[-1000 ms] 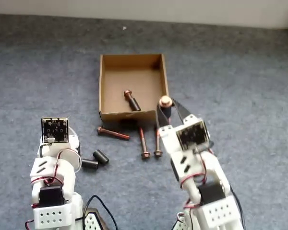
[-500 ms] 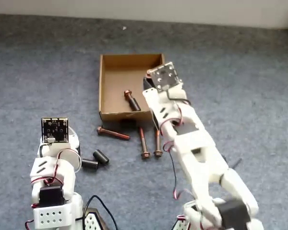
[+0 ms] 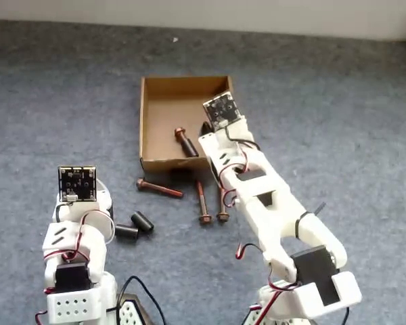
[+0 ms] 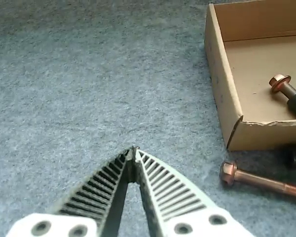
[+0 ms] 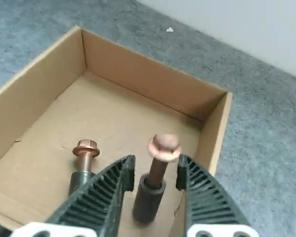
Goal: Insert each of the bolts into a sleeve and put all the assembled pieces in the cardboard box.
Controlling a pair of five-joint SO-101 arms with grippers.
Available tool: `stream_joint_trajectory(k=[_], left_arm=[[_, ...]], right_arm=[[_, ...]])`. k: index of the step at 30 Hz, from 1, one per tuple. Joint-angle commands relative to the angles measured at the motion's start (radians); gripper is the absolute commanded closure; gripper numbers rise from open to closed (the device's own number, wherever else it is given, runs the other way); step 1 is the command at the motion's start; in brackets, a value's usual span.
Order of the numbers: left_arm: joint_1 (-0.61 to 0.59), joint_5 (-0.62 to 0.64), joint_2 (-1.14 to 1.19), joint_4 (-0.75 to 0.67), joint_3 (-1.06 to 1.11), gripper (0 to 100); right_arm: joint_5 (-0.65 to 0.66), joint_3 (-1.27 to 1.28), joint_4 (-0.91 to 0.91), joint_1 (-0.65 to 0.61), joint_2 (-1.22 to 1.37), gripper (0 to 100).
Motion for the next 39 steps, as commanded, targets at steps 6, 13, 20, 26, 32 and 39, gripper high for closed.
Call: stream_joint_trajectory(k=[6,13,20,26,32,39], left_arm=[[-0.010,-0.014,-0.007,-0.023,0.018,99],[-0.007,-0.014,-0.007,-0.023,0.018,99],[-0.005,-0.014,-0.007,-0.023,0.018,99],[-0.005,-0.014,-0.007,-0.023,0.018,99],[-0.005,-0.014,-0.007,-0.023,0.018,99],[-0.007,-0.014,-0.007,-0.023,0.018,99]], right_arm=[[0.006,-0.122,0.341,0.008,-0.159,86.8],[0.011,-0.211,0.800,-0.027,-0.433,86.8],[0.014,-0.216,1.030,-0.171,-0.392,82.6],[0.080,-0.332,1.158,-0.286,-0.174,82.1],[0.114,-0.521,1.230,-0.326,0.058,82.1],[0.261,-0.642,1.227,-0.300,0.194,81.8]])
